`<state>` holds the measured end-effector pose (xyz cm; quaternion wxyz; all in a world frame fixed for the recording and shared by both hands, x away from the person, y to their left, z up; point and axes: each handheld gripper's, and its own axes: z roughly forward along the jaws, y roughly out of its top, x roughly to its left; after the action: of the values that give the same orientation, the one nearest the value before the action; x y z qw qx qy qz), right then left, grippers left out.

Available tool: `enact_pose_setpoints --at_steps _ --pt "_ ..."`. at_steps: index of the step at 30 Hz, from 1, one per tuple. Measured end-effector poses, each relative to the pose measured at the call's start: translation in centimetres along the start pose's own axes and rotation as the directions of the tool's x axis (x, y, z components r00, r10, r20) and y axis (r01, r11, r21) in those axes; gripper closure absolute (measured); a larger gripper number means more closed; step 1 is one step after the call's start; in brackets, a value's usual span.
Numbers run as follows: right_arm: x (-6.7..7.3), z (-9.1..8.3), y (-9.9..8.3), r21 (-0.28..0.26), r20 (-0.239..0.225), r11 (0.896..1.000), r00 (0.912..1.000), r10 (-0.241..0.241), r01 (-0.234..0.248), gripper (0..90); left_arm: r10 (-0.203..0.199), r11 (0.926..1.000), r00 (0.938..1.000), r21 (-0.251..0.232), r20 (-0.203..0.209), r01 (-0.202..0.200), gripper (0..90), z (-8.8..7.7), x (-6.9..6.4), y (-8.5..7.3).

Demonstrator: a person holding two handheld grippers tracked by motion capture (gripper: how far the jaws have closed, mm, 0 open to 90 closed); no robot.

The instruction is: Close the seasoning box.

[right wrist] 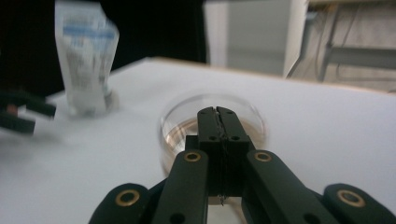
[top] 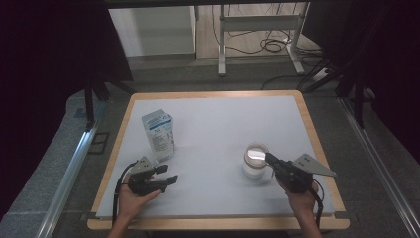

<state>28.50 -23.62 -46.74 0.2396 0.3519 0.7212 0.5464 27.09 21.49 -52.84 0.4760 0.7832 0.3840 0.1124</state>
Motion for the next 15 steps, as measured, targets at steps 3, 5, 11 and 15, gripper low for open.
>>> enact_pose_setpoints --at_steps 3,5,11,15 --pt "0.9 1.2 0.9 0.07 -0.037 0.996 0.9984 -0.044 0.046 89.8 0.001 1.0 1.0 -0.007 0.002 -0.001 40.6 -0.1 0.0 0.0" --pt "1.2 1.4 1.1 0.085 -0.04 0.994 0.9975 -0.059 0.062 89.8 0.001 1.0 1.0 -0.01 0.004 -0.001 40.6 -0.2 0.0 0.0" --pt "1.3 1.5 1.1 0.084 -0.042 0.995 0.9976 -0.055 0.059 89.6 -0.001 0.9999 1.0 -0.012 0.008 0.001 40.2 -0.2 -0.1 0.0" --pt "0.9 1.3 0.8 0.066 -0.04 0.997 0.9984 -0.04 0.043 88.8 -0.008 0.9999 1.0 -0.015 0.002 0.008 40.3 -0.3 0.0 0.0"
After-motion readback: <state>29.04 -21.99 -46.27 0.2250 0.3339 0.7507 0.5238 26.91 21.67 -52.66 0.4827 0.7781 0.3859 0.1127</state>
